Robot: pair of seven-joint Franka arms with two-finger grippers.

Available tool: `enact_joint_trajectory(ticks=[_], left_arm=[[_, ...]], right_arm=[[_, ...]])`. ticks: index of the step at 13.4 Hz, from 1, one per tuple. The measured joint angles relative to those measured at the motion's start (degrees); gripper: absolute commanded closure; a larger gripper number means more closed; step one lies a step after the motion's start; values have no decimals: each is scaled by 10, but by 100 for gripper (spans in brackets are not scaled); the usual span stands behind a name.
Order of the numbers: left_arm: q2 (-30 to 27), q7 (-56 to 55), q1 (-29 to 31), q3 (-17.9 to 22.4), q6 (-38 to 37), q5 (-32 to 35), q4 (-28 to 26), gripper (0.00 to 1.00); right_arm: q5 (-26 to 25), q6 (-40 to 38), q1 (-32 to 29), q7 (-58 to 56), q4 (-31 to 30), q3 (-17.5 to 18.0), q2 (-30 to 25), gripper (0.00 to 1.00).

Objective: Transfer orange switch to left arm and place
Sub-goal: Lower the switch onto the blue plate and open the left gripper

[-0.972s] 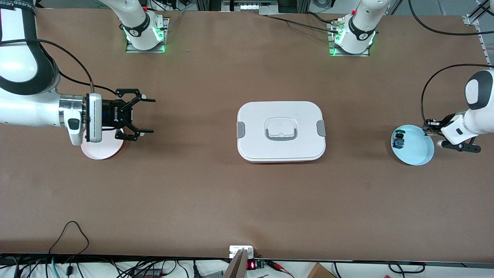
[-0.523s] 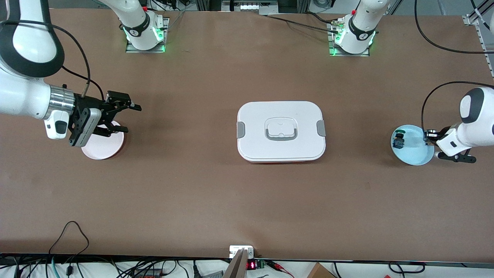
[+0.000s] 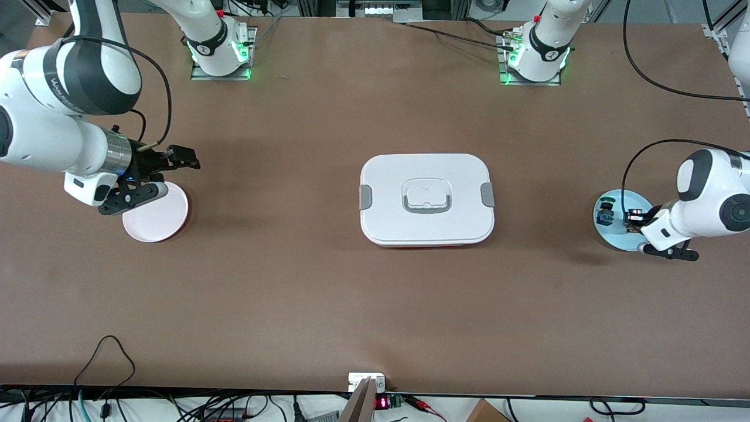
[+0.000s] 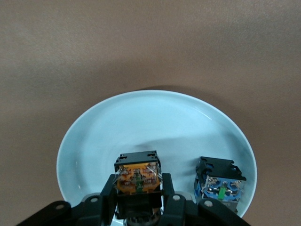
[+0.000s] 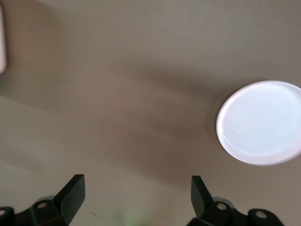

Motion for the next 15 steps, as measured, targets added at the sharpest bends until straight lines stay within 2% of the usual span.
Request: enact_joint_trajectory(ticks=[2,5,8,9,12,15], left_arm=[[6,0,-1,6,0,2,2,93],[11,1,-21,34,6,9,20,75],[17,1,-27,38,6,11,31,30],[17,1,-27,39,6,11,33,0],[19,1,-27,38,6,11,44,0],[15,1,-27,30,-10,-22,63,0]], right_arm=[[-43,-45,-2,46,22,0,0,0],[-55,-86,-18,67,72,-1,0,0],[-56,-88,-73,67,105,12,-1,0],[-57,-87,-84,67,107,19,-1,0],[-71,-86,-90,71,122,26,-1,0],[-113,-87,-76,103,134,38,-1,0]])
